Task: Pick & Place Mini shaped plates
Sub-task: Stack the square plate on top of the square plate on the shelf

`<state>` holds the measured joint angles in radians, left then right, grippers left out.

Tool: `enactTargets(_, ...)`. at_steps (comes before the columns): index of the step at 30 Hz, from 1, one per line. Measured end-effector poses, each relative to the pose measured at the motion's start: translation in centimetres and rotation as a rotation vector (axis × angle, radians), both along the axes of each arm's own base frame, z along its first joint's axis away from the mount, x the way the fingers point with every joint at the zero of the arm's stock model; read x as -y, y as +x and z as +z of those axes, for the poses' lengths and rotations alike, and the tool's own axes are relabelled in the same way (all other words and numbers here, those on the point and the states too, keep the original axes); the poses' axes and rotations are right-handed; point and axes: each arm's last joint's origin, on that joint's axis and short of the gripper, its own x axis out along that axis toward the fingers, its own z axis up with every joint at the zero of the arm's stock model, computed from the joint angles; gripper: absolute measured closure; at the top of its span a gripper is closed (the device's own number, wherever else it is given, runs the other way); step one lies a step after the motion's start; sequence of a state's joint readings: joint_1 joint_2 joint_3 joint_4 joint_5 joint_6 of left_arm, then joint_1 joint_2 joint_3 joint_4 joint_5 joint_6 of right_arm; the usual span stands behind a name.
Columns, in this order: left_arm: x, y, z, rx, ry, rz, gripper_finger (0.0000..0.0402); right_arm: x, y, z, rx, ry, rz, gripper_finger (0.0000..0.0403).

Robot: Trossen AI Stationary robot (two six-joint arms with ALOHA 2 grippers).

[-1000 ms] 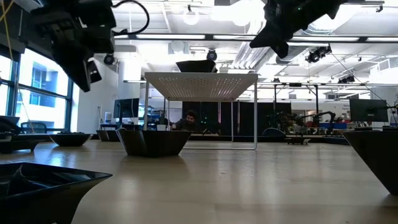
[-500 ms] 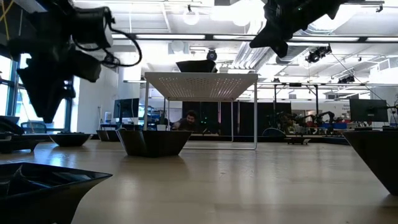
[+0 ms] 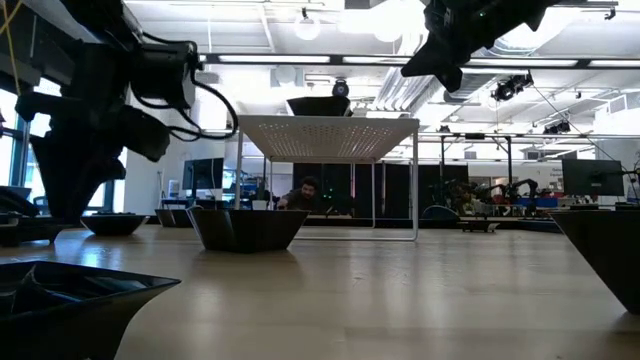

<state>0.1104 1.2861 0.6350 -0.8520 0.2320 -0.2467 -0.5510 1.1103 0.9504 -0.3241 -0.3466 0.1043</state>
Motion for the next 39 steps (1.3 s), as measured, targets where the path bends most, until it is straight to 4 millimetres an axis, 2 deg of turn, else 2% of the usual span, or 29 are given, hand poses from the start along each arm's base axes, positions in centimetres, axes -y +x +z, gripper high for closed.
enactTargets(5,0.0,0.1,-0.2,-0.007,-0.006,-0.009,0.026,0.0,0.0,0.0,0.001,0.001,0.002,0.0401)
enactTargets(13,0.3,0.0,-0.7,0.01,-0.072,-0.032,0.0308,0.0,0.0,0.0,0.001,0.001,0.003,0.0399)
enactTargets(22,1.1,0.1,-0.7,0.007,-0.021,-0.062,0.0313,0.0,0.0,0.0,0.001,0.0,0.003,0.0397)
enactTargets(26,1.0,0.1,-0.7,0.006,-0.015,-0.058,0.0308,0.0,0.0,0.0,0.001,0.0,0.003,0.0397)
enactTargets(34,1.0,0.2,-0.7,0.012,0.008,-0.062,0.0255,0.0,0.0,0.0,0.001,-0.001,0.004,0.04)
enactTargets(39,0.9,0.1,-1.1,0.029,0.011,-0.065,0.0254,0.0,0.0,0.0,-0.002,-0.016,0.01,0.04)
